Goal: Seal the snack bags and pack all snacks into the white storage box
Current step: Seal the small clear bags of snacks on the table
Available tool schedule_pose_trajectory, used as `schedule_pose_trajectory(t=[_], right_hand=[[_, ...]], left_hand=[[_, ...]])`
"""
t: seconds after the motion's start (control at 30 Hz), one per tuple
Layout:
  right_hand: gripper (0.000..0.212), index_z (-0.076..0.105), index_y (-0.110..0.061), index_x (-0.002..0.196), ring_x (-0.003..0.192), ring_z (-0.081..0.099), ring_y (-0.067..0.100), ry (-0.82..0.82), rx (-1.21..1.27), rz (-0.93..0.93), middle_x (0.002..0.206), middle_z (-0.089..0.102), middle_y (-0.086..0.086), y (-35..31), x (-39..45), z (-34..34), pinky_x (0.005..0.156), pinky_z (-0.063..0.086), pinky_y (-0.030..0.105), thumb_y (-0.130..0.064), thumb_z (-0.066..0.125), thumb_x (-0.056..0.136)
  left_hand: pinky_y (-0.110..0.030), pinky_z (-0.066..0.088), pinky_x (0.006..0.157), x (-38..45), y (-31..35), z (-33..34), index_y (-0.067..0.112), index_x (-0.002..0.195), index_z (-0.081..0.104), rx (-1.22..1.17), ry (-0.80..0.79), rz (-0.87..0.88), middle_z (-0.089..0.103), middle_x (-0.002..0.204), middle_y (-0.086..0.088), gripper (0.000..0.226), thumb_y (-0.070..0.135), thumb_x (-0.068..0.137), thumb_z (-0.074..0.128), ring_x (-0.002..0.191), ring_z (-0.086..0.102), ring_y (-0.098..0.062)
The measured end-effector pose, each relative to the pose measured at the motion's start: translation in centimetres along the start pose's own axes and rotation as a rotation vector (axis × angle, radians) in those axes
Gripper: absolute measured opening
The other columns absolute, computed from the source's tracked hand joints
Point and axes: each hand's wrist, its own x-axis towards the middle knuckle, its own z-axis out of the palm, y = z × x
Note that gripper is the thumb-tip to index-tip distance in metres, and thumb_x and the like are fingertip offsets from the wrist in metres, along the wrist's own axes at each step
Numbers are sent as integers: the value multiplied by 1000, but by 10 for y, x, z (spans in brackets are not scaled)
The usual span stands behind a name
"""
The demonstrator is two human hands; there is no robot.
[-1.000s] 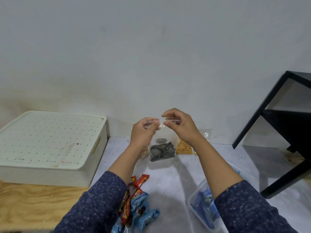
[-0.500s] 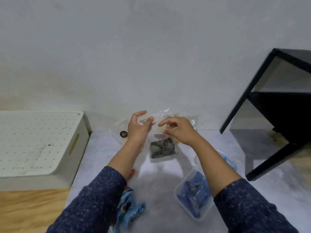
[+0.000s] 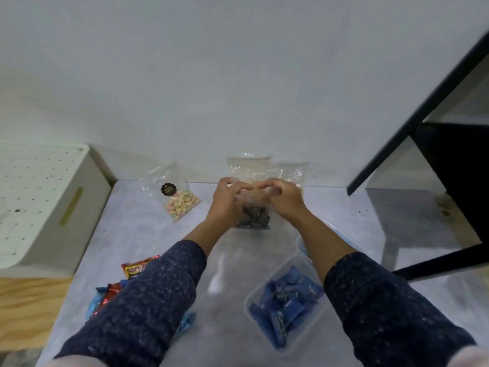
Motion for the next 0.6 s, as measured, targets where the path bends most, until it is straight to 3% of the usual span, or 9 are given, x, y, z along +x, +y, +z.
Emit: schedule_pose_trajectory(t=[0.07,0.13,0.23,0.37,0.47,0.6], right_hand=[[24,72,-20,98,83,54,11,-9,-97,-8,91,62,-7,4,10,0,59,39,0,-5,57,86],[28,71,-22,103,81,51,11,-42,-171,9,91,60,-6,3,19,-4,55,34,2,-6,56,85],[37,67,-21,112,90,54,14,-131,-272,10,112,65,2,-4,33,-13,62,37,6,-3,56,82],[52,49,-24,135,120,53,27,-208,-560,28,138,49,11,-19,45,-23,94,44,25,-10,55,85],[58,37,-23,142,110,56,33,-203,-820,70,134,44,17,-39,46,-28,87,50,34,-12,53,87],[51,44,-14,136,105,59,28,-281,-1078,10,121,55,12,-77,38,-16,81,49,30,-23,56,87]], left_hand=[[-9,40,77,9,0,5,13,110,66,65,-30,11,46,126,-10,36,-9,85,53,105,53,-21],[-17,40,84,18,1,6,11,115,64,90,-66,-14,44,131,-14,35,-6,86,54,111,52,-26],[-15,38,89,27,2,3,13,128,57,135,-137,-64,35,140,-14,45,-2,85,60,118,51,-26],[-30,34,105,33,8,-10,19,143,39,275,-195,-115,20,154,-15,53,14,92,55,136,36,-28],[-35,34,107,36,4,-24,12,143,37,419,-161,-100,27,151,-14,52,16,93,52,136,33,-29],[-37,37,100,33,-11,-58,6,135,41,723,-114,-105,43,137,-12,47,27,93,48,128,38,-29]])
